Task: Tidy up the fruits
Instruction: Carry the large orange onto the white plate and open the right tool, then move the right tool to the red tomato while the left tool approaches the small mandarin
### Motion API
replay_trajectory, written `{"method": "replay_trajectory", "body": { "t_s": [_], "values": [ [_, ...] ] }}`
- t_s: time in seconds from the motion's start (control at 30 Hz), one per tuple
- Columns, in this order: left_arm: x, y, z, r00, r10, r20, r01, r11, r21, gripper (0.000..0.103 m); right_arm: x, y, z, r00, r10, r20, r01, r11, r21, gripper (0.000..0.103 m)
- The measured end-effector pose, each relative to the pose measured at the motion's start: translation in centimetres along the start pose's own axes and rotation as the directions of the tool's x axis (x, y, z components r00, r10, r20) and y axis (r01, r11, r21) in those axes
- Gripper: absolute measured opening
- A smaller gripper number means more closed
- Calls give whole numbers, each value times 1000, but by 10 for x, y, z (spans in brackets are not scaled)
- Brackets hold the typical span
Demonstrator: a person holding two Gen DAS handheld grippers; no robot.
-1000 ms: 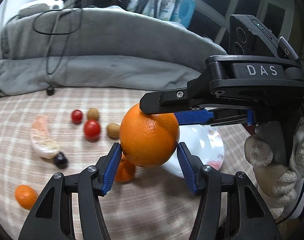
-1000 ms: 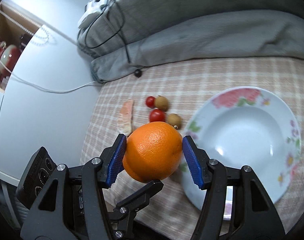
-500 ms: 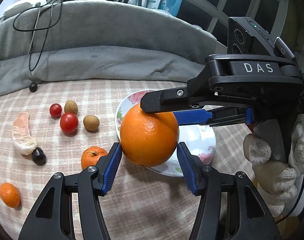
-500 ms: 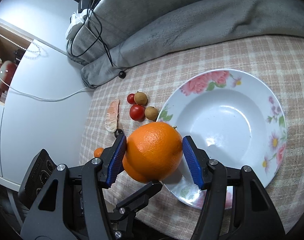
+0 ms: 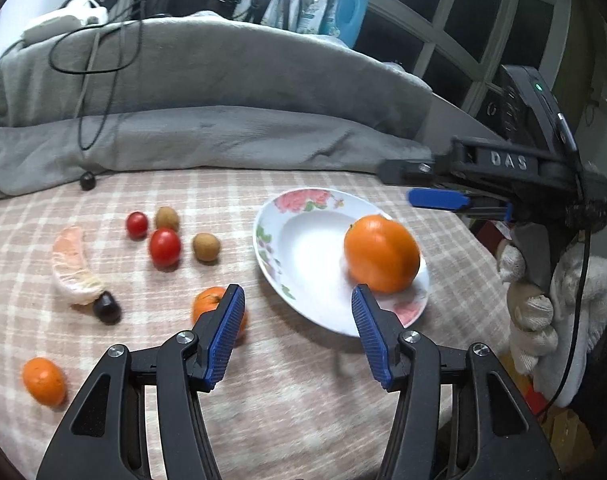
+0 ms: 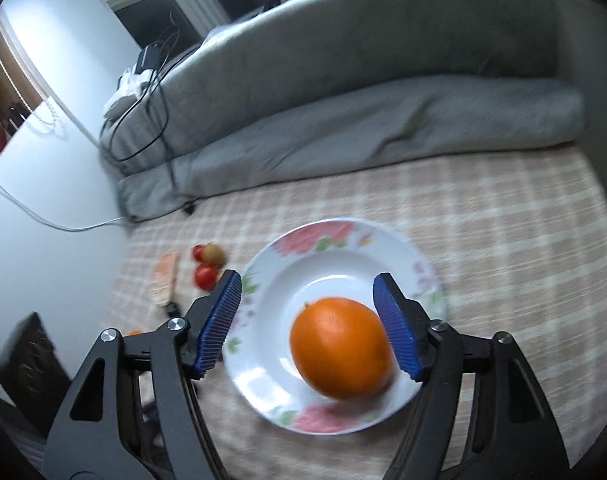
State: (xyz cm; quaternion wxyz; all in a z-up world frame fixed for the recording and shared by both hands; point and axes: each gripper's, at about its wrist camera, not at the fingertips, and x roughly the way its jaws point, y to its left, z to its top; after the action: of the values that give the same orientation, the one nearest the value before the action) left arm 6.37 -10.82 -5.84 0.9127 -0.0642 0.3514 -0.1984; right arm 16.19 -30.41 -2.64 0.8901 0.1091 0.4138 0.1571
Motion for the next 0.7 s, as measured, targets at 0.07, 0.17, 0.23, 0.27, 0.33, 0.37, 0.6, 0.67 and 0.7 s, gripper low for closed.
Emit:
{"method": "replay_trajectory", "body": {
  "t_s": [0.07,0.17,0.23,0.27,0.33,0.37,0.6,0.67,0.7],
  "values": [
    [-3,5,-1,1000,9,4,-9,1000,-7,55,-3,-1,-1,999,-31,24,32,999,-17,73],
    [-9,13,-3,999,33,13,-33,999,-22,55,-8,-1,-3,998,-46,50,48,998,-37,80],
    [-13,18,-4,999,48,17,-48,998,-37,55,-11,0,-5,996,-46,71,49,998,-41,82],
    [-16,20,-5,998,54,19,-53,998,-45,56,-13,1,-6,995,-47,84,51,998,-43,82],
    [-22,23,-6,998,61,26,-60,997,-55,57,-14,4,-7,994,-56,99,62,996,-58,82],
    [-24,24,-7,997,67,31,-65,996,-59,60,-15,6,-7,993,-59,106,67,995,-70,82],
    [-44,41,-14,987,150,52,-147,987,-69,74,-18,31,-12,990,-51,130,71,985,-160,95],
    [-49,50,-15,984,172,50,-167,982,-89,75,-20,40,-13,988,-43,147,72,978,-196,101],
    [-50,54,-16,982,182,49,-177,979,-99,75,-20,45,-13,987,-51,152,83,973,-213,101]
  ]
}}
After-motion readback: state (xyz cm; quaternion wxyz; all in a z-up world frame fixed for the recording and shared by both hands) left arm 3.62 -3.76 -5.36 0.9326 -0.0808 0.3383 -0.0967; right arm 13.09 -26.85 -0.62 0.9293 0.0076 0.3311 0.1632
